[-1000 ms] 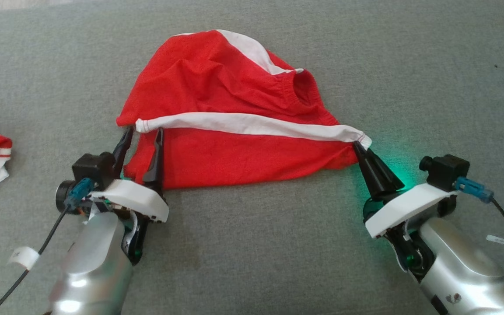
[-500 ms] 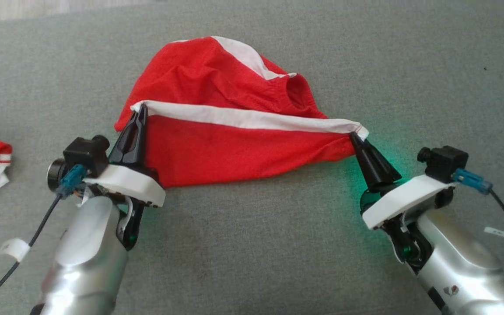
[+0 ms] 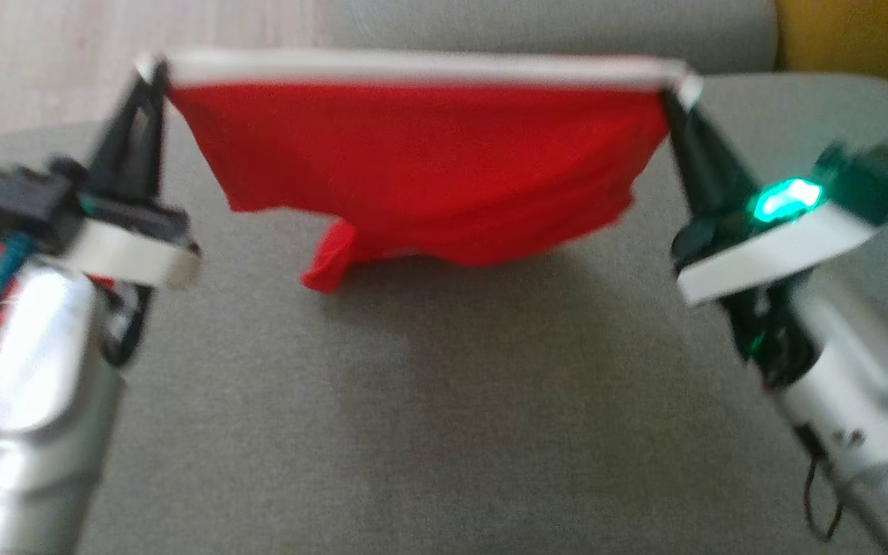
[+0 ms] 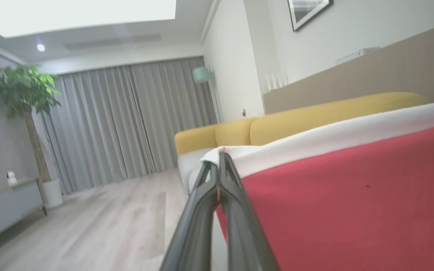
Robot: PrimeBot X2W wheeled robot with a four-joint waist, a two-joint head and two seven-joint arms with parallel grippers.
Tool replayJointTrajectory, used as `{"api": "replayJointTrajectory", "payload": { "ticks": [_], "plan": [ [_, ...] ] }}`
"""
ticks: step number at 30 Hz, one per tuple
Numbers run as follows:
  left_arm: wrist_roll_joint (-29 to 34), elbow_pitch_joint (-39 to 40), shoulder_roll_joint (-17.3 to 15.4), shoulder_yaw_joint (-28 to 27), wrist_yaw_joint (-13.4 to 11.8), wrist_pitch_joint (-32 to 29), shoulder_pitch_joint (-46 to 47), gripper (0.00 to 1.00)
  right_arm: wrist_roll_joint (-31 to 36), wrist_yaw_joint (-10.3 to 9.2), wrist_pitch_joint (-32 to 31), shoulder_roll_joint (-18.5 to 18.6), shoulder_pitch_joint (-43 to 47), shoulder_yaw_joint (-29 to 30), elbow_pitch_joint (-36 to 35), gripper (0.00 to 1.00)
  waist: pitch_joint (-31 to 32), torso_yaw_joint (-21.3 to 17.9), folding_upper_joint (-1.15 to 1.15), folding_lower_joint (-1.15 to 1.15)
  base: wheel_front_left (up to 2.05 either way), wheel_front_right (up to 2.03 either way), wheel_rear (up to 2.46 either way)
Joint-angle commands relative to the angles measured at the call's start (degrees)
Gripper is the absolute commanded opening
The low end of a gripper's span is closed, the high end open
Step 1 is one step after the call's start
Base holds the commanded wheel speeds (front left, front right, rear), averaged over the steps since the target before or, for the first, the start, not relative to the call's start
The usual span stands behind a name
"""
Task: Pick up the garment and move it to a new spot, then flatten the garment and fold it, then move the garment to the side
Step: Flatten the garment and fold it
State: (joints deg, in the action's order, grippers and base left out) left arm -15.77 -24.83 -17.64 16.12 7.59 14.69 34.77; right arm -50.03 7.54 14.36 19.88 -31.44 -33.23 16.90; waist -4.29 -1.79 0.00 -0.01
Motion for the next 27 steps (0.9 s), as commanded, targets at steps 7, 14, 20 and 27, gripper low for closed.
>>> {"api": "replayJointTrajectory", "payload": {
  "ticks": [7, 14, 20, 27],
  "plan": [
    [1.15, 8.38, -7.75, -4.68, -1.07, -2.23, 10.08, 0.0, -3.55, -0.05, -3.73, 4.25, -11.06, 1.34, -6.58, 0.0, 3.78, 2.06, 0.0, 0.01, 0.0, 0.0, 0.0],
    [0.28, 7.31, -7.25, -3.34, -1.09, -7.91, 13.87, 0.0, -1.89, -0.05, -8.83, 4.75, -18.65, 1.17, -1.65, 0.0, -1.6, 2.85, 0.0, 0.01, 0.0, 0.0, 0.0],
    [2.21, 0.18, -4.03, -2.27, -3.65, -3.93, 21.47, 0.0, 3.99, -0.05, -5.09, 2.19, -28.36, -0.27, 8.56, 0.0, -7.21, 2.65, 0.0, 0.01, 0.0, 0.0, 0.0],
    [5.1, -0.19, -0.59, -2.36, -6.78, 0.23, 26.13, 0.0, 10.41, -0.05, 0.34, -0.3, -34.55, 4.12, 18.36, 0.0, -6.36, 2.89, 0.0, 0.01, 0.0, 0.0, 0.0]
  ]
}}
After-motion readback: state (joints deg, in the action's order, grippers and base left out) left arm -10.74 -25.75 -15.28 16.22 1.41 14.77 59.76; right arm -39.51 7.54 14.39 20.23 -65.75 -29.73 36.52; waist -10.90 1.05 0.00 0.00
